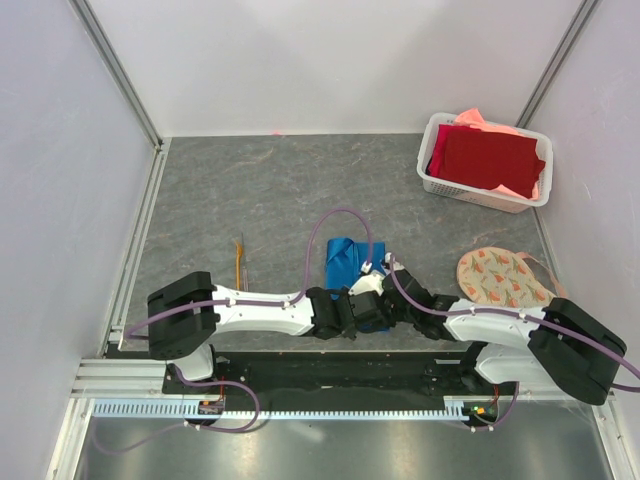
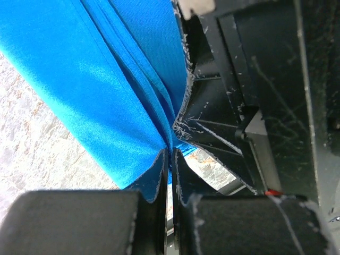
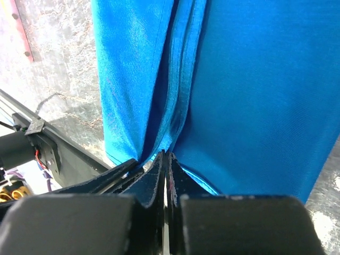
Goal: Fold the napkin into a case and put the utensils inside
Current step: Fold the lower triangle-folded napkin at the center of the board.
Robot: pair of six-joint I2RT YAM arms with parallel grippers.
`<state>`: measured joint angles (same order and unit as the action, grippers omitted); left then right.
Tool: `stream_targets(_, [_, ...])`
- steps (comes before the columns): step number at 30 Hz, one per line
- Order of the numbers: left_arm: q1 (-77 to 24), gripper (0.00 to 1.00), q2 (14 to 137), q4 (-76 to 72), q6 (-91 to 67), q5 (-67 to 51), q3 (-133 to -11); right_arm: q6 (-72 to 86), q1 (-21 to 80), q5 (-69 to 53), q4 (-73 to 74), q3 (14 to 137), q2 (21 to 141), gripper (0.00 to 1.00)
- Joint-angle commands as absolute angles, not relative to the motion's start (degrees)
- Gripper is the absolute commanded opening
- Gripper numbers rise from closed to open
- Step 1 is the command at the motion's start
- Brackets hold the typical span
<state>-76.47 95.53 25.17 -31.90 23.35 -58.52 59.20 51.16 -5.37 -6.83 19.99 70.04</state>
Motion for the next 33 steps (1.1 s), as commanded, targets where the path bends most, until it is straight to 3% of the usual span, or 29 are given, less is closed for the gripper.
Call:
stream_targets(1, [-76.20,0.02,96.76,22.50,-34.36,23.47,-61.17,61.87,51.15,-5.79,-11.42,16.88,69.43,0.00])
stream_targets(19, [-75.94,0.02,101.25,17.93,-38.23,23.20,-60.74,63.20,51.24,-4.57,-9.94,16.26,67.42,0.00])
stream_targets(24, [-75.94,0.02,100.90,17.49,-38.85,22.42,-59.15,61.26,51.15,-1.15,-2.21,19.07,63.21,0.15])
stream_targets(27, [-75.94,0.09,99.23,17.84,-38.94,22.06,-58.89,60.38,51.07,-0.62,-0.10,20.39,62.06,0.24])
stream_targets(30, [-75.68,0.26,96.51,18.98,-38.85,21.01,-59.94,59.77,50.71,-0.70,1.40,21.79,62.14,0.27])
stream_targets(33, [-75.59,0.34,93.61,20.47,-38.06,19.43,-61.34,58.63,50.36,-0.70,2.63,23.38,62.67,0.30])
